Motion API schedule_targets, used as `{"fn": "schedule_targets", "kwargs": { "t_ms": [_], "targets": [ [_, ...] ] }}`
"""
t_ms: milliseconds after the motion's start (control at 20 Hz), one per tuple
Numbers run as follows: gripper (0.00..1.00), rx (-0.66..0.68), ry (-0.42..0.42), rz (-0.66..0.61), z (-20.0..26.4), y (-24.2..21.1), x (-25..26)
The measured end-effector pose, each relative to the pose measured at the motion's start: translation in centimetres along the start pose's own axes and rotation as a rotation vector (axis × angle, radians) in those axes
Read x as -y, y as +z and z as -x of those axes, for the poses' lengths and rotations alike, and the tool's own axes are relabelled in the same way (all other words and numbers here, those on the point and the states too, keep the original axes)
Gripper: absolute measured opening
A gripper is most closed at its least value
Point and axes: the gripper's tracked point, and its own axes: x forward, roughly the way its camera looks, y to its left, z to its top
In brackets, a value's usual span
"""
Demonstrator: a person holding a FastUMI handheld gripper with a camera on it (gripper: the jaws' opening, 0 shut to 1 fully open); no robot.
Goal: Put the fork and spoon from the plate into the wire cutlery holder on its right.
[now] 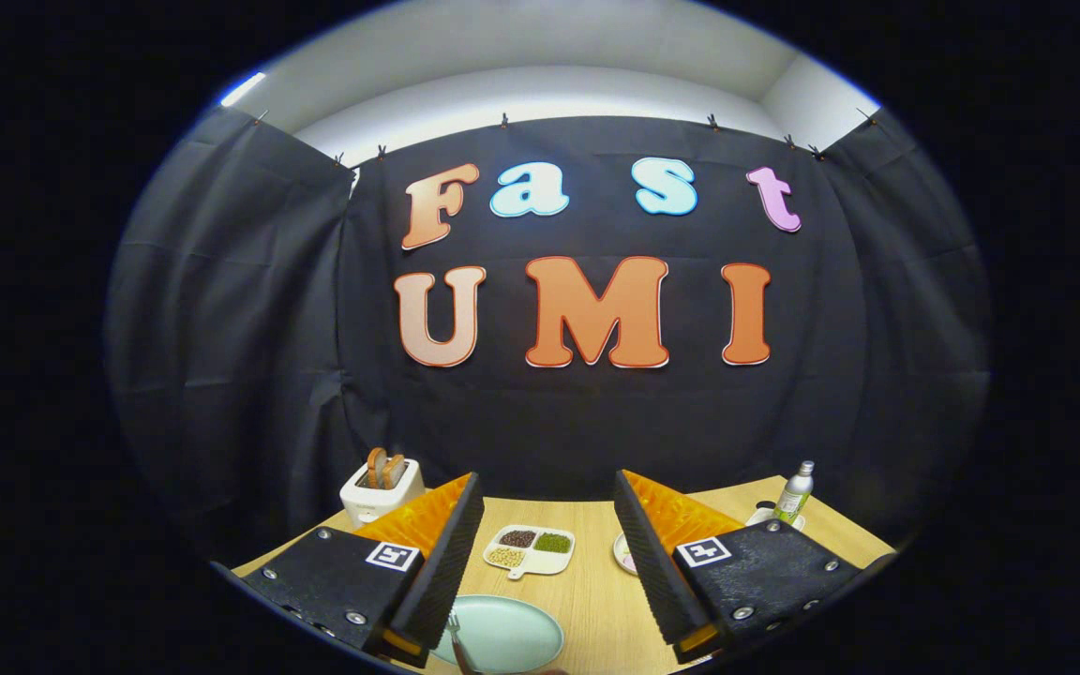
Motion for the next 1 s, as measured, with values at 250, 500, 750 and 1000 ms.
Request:
{"fn": "schedule_targets", "kwargs": {
  "t_ms": [250,500,750,1000],
  "targets": [
    [0.84,-0.031,0.069,0.026,-0.6,-1.9,-3.7],
    [0.86,-0.255,0.183,0.048,-1.7,-9.2,-6.5],
    [0.90,-0.504,0.293,0.077,-1.7,-15.4,-8.9],
    [0.90,-0.723,0.369,0.144,-0.5,-21.1,-10.5]
  ]
}}
